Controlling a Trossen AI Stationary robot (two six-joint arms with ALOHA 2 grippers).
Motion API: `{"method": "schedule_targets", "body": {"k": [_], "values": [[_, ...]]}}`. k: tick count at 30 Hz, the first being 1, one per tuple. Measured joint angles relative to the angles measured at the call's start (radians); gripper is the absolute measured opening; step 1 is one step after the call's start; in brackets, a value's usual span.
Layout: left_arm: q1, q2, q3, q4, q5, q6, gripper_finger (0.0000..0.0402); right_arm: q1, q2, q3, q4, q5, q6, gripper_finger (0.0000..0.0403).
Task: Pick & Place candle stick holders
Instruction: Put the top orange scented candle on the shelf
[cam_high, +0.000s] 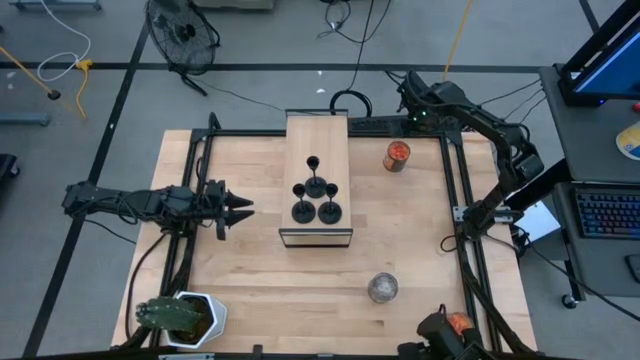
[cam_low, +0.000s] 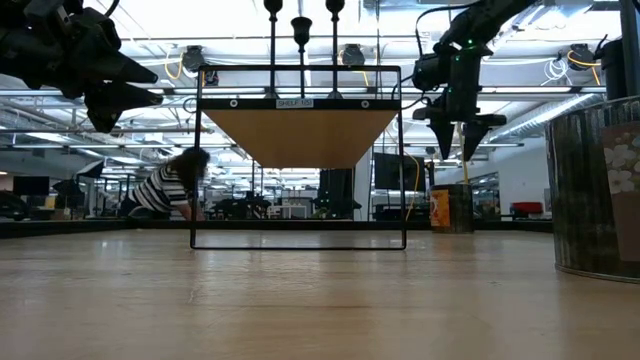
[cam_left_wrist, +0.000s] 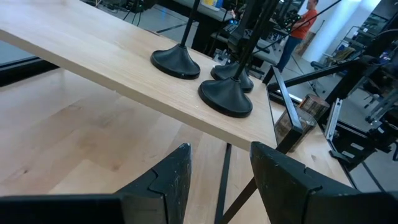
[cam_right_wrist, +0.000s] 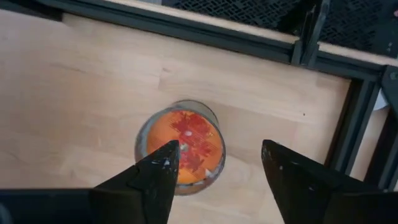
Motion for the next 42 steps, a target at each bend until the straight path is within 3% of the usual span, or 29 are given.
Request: {"method": "schedule_targets", "body": {"k": [11,17,29,42], "values": [[0.0,0.0,0.0,0.0,0.0,0.0,0.017,-0.007,0.0,-0.174,0.109,-0.021,0.096,0.0231],[0.0,0.0,0.0,0.0,0.0,0.0,0.017,-0.031,0.0,-0.193,0.193,-0.049,0.152,0.0217],[0.0,0.0,0.0,0.0,0.0,0.0,0.017,-0.047,0.003,-0.196,0.194,-0.05,0.172,0.0199],[0.0,0.0,0.0,0.0,0.0,0.0,0.017,-0.047,0.0,-0.326,0.286,-0.085,0.222,0.0198]]}}
